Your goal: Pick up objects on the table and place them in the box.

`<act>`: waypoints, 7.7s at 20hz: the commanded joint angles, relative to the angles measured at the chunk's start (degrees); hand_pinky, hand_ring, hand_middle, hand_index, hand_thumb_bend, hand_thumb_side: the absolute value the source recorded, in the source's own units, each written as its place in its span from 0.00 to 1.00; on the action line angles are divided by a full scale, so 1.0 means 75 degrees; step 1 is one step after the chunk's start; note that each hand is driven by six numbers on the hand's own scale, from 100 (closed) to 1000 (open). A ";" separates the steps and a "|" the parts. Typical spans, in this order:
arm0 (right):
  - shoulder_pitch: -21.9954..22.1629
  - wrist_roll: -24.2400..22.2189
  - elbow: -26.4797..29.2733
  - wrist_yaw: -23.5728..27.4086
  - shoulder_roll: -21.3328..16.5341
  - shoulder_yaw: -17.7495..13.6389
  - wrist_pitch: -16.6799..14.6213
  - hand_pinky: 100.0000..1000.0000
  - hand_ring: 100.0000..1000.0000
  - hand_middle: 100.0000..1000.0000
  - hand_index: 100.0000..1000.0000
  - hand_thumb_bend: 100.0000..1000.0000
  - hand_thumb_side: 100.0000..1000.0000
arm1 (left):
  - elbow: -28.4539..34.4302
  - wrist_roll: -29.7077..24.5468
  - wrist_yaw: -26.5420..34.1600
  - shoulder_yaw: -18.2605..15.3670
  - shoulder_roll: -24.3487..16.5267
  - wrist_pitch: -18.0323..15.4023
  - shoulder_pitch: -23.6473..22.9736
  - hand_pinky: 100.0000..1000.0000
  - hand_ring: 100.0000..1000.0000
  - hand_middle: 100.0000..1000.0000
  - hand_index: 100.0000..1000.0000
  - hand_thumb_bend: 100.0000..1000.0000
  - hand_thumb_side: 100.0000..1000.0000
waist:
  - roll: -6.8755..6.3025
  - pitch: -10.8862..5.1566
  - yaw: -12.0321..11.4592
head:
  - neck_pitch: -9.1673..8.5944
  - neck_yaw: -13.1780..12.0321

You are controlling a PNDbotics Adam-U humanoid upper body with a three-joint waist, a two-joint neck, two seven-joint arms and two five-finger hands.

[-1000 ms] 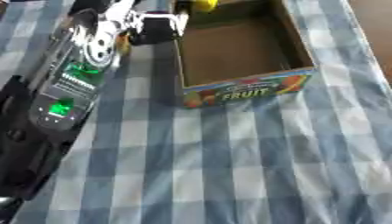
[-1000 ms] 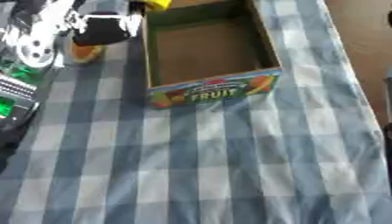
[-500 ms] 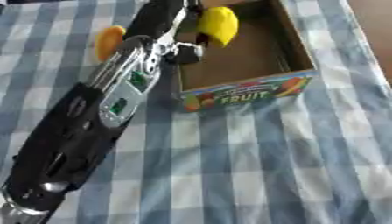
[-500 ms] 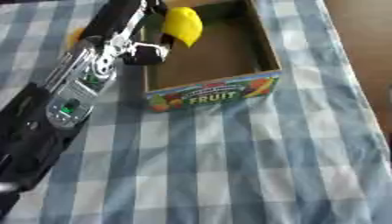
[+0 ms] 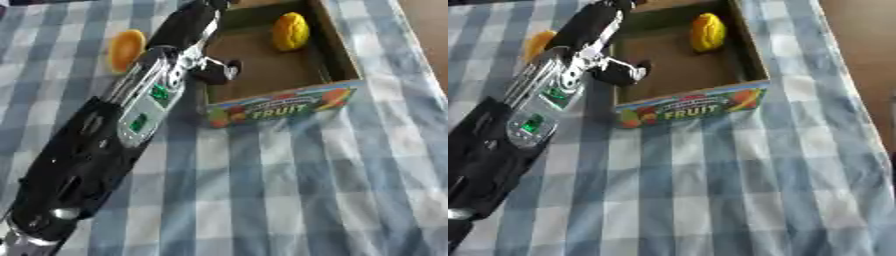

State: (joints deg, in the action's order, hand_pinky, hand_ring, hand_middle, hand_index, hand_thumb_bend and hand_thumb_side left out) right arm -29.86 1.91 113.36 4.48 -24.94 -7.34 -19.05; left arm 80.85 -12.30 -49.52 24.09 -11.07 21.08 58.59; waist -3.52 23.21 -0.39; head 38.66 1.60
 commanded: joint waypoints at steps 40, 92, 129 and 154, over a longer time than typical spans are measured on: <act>0.0081 0.0043 0.0164 -0.0191 -0.0411 -0.0045 0.0112 0.82 0.94 0.70 0.78 0.00 0.52 | -0.0461 -0.0673 0.3763 -0.1824 -0.3182 -0.0123 -0.0840 0.89 1.00 0.93 0.94 0.46 0.40 | -0.0164 -0.0003 -0.0119 | -0.0334 0.0408; 0.0021 -0.0102 0.0164 -0.0025 -0.0474 0.0050 0.0212 0.82 0.94 0.69 0.78 0.00 0.54 | 0.1287 -0.1173 0.0703 -0.1045 -0.3225 -0.0015 -0.0460 0.73 0.76 0.67 0.49 0.00 0.00 | -0.0355 -0.0063 0.0042 | -0.0122 0.0122; -0.0143 0.0397 0.0164 0.0065 -0.0354 -0.0001 -0.0088 0.84 0.93 0.69 0.79 0.00 0.50 | 0.0540 -0.1365 -0.1441 -0.0143 -0.0347 -0.0467 0.0298 0.87 0.93 0.87 0.93 0.45 0.15 | -0.0257 -0.0123 0.0202 | -0.0218 0.0156; 0.0189 0.0530 0.0164 -0.0086 -0.0544 -0.0143 0.0049 0.83 0.93 0.68 0.79 0.00 0.51 | 0.4498 0.3995 0.3627 -0.2979 -0.2916 -0.1081 -0.2543 0.76 0.89 0.81 0.84 0.00 0.17 | -0.0190 -0.0282 -0.0421 | -0.0006 0.0559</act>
